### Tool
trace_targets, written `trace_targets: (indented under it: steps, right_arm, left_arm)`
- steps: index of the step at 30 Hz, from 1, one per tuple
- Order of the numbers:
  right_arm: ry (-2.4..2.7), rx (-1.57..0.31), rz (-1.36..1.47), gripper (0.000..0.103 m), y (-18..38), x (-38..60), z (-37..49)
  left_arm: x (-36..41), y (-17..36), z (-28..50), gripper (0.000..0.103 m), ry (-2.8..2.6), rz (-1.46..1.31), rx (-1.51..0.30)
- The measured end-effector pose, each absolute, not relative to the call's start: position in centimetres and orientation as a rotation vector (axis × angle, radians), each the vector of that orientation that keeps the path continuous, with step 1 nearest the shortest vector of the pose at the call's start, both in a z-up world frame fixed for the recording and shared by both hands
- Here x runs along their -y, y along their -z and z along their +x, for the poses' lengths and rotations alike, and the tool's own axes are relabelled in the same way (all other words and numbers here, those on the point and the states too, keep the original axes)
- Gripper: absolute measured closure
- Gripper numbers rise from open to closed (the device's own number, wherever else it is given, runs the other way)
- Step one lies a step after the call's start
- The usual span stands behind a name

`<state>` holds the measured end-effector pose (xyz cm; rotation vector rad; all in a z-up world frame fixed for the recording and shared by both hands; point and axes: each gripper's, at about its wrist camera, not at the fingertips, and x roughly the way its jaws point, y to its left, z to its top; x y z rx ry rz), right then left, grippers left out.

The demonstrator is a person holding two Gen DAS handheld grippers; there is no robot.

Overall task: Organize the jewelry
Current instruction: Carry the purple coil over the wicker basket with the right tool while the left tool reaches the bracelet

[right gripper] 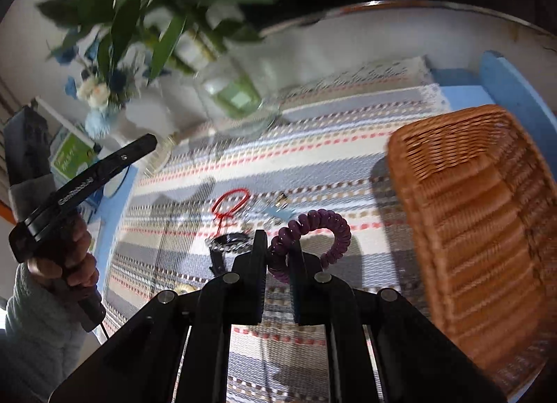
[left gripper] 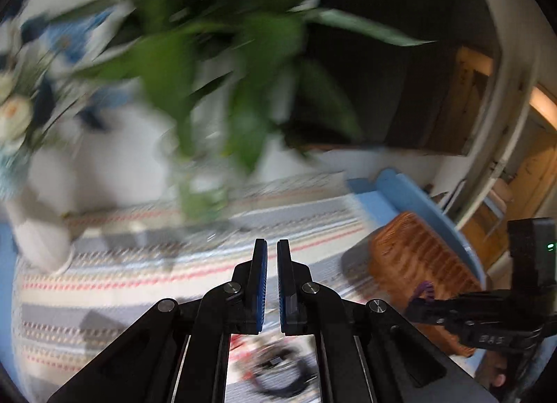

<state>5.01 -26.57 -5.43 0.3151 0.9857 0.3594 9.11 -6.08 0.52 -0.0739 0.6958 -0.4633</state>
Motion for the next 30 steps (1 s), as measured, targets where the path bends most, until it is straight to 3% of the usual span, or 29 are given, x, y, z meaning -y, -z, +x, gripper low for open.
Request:
trace_targets:
  steps: [8,18,28,30]
  right_arm:
    - [-0.228,-0.930,0.384,0.091,3.8,34.4,3.8]
    - [-0.060,-0.934,0.497,0.091,5.3,45.9,0.9]
    - [-0.059,-0.958,0.521,0.091,6.1,48.4,-0.4]
    - [-0.074,-0.962,0.517,0.091,6.1,48.0,-0.4]
  left_arm:
    - [16.6,-2.6,9.0,0.098,0.570,-0.021,-0.715]
    - [26.5,-0.7,9.2,0.098,0.695,0.040,-0.787]
    - [22.9,3.2,9.7,0.097,0.508,0.038,-0.901]
    - [20.4,3.9,10.7,0.091,0.417,0.078,-0.924]
